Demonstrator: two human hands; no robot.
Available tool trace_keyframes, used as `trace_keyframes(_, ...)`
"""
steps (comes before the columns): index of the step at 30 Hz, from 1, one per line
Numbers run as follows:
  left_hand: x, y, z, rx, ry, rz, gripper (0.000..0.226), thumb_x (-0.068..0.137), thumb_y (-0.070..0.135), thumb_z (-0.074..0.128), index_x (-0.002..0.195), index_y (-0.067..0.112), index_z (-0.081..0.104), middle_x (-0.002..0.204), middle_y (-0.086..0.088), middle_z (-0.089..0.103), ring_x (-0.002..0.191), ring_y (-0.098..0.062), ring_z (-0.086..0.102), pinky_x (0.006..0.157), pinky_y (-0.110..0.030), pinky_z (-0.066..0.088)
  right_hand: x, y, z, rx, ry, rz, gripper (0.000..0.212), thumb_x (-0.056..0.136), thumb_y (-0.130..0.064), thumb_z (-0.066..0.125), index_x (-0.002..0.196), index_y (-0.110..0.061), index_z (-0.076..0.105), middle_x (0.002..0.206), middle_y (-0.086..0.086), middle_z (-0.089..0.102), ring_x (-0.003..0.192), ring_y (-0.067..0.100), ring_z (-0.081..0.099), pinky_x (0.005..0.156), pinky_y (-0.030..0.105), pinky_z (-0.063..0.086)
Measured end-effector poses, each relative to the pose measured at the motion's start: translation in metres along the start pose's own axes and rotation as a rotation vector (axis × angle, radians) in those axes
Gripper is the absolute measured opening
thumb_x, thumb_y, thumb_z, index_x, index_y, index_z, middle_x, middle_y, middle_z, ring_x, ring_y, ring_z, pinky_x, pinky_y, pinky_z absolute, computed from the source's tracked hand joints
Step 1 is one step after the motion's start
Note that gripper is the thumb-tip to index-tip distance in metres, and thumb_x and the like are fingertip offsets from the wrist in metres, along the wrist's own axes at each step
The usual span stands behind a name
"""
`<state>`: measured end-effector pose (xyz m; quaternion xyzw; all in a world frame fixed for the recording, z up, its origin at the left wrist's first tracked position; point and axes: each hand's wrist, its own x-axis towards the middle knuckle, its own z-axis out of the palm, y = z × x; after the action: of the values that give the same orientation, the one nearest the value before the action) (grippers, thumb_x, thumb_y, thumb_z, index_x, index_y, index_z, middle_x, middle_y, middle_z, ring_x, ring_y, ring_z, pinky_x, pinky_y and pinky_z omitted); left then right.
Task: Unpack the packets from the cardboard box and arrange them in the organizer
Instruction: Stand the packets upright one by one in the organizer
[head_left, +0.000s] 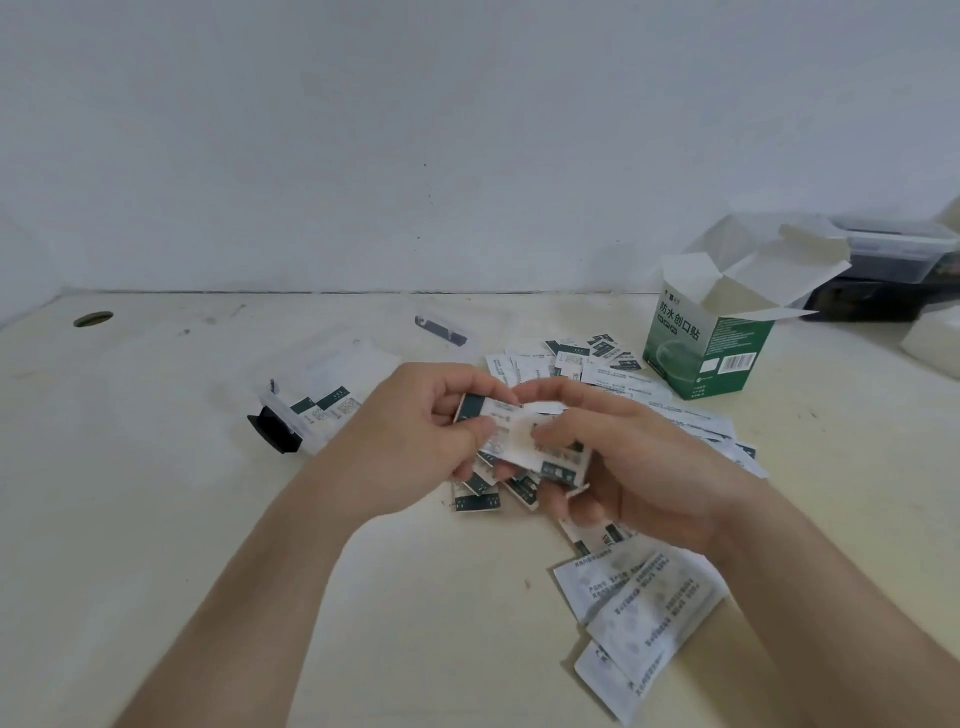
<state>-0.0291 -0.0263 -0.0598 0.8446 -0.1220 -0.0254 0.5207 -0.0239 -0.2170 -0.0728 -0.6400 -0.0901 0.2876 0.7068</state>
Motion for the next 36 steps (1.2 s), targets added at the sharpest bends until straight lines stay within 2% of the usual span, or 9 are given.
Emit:
trace_keyframes(3, 0.002, -0.002, -0.001, 0.045, 0.094, -0.048, 0.025, 0.089, 0.002, 0.058, 0.093, 0.023, 0.07, 0.048, 0.002, 0.059, 0.044, -0.011, 0.051, 0.054, -0.023, 0.044, -0.002, 0.001, 0.003, -0.557, 0.328, -0.267, 0.021, 0.088, -0.027, 0.066, 0.102, -0.024, 0.05, 0.099, -0.003, 0.065, 0.075, 0.014, 0.063, 0.065, 0.031, 0.053)
trace_keyframes(6, 0.002, 0.0, 0.001, 0.056, 0.124, -0.079, 0.027, 0.087, 0.001, 0.056, 0.094, 0.022, 0.071, 0.046, 0.001, 0.058, 0.041, -0.008, 0.049, 0.046, -0.015, 0.04, -0.002, 0.004, 0.009, -1.134, 0.404, -0.505, 0.029, 0.075, -0.046, 0.072, 0.089, -0.03, 0.052, 0.1, -0.015, 0.056, 0.09, 0.01, 0.058, 0.077, 0.031, 0.049)
trace_keyframes(11, -0.001, 0.004, 0.0, 0.067, 0.051, -0.112, 0.031, 0.081, 0.0, 0.054, 0.092, 0.023, 0.073, 0.047, -0.002, 0.058, 0.043, -0.009, 0.05, 0.047, -0.016, 0.041, 0.001, 0.005, 0.024, -1.449, 0.396, -0.581, 0.025, 0.08, -0.046, 0.071, 0.082, -0.025, 0.058, 0.094, -0.009, 0.063, 0.078, 0.016, 0.057, 0.079, 0.033, 0.04)
trace_keyframes(17, -0.003, 0.005, -0.007, -0.13, -0.062, -0.081, 0.027, 0.087, 0.008, 0.064, 0.112, 0.019, 0.065, 0.072, -0.005, 0.064, 0.061, -0.014, 0.062, 0.063, -0.022, 0.053, -0.003, 0.002, 0.023, -0.838, 0.28, -0.394, 0.021, 0.08, -0.029, 0.077, 0.07, -0.016, 0.063, 0.067, 0.0, 0.068, 0.057, 0.004, 0.057, 0.06, 0.023, 0.048)
trace_keyframes(20, -0.002, -0.002, -0.01, -0.063, -0.113, 0.047, 0.085, 0.062, 0.038, 0.086, 0.134, 0.046, 0.04, 0.12, 0.014, 0.053, 0.103, -0.002, 0.06, 0.084, -0.026, 0.054, -0.003, 0.0, 0.013, -0.334, 0.224, -0.321, 0.021, 0.077, -0.018, 0.079, 0.074, -0.003, 0.064, 0.08, 0.021, 0.071, 0.068, 0.027, 0.062, 0.061, 0.029, 0.053)
trace_keyframes(23, -0.006, 0.0, 0.001, 0.07, -0.148, 0.161, 0.121, 0.051, 0.043, 0.091, 0.138, 0.063, 0.01, 0.144, 0.034, 0.022, 0.132, 0.014, 0.026, 0.107, -0.023, 0.036, -0.002, -0.003, 0.011, -0.004, 0.133, -0.251, 0.025, 0.071, -0.021, 0.079, 0.079, -0.005, 0.062, 0.094, 0.028, 0.07, 0.082, 0.037, 0.058, 0.064, 0.03, 0.051)
trace_keyframes(27, -0.008, 0.005, 0.015, 0.159, -0.078, 0.298, 0.112, 0.063, 0.03, 0.088, 0.139, 0.06, 0.012, 0.14, 0.036, 0.019, 0.13, 0.017, 0.021, 0.086, 0.004, 0.032, -0.001, -0.005, 0.013, 0.109, 0.062, -0.222, 0.03, 0.072, -0.023, 0.074, 0.087, -0.002, 0.06, 0.093, 0.025, 0.069, 0.078, 0.032, 0.068, 0.069, 0.035, 0.05)
trace_keyframes(32, -0.006, 0.002, 0.011, 0.197, -0.01, 0.375, 0.094, 0.061, 0.038, 0.083, 0.139, 0.044, 0.032, 0.133, 0.02, 0.035, 0.129, 0.0, 0.038, 0.102, -0.018, 0.038, 0.0, -0.007, 0.01, 0.141, -0.012, -0.172, 0.022, 0.079, -0.022, 0.073, 0.089, -0.006, 0.062, 0.101, 0.025, 0.069, 0.072, 0.029, 0.069, 0.059, 0.03, 0.054)
trace_keyframes(36, -0.008, 0.007, 0.003, 0.174, -0.013, 0.364, 0.101, 0.06, 0.036, 0.088, 0.142, 0.044, 0.029, 0.133, 0.02, 0.035, 0.129, 0.004, 0.036, 0.096, -0.005, 0.035, -0.002, -0.017, 0.011, 0.116, -0.064, -0.165, 0.021, 0.08, -0.019, 0.075, 0.091, -0.006, 0.062, 0.099, 0.025, 0.069, 0.074, 0.029, 0.07, 0.062, 0.032, 0.055)
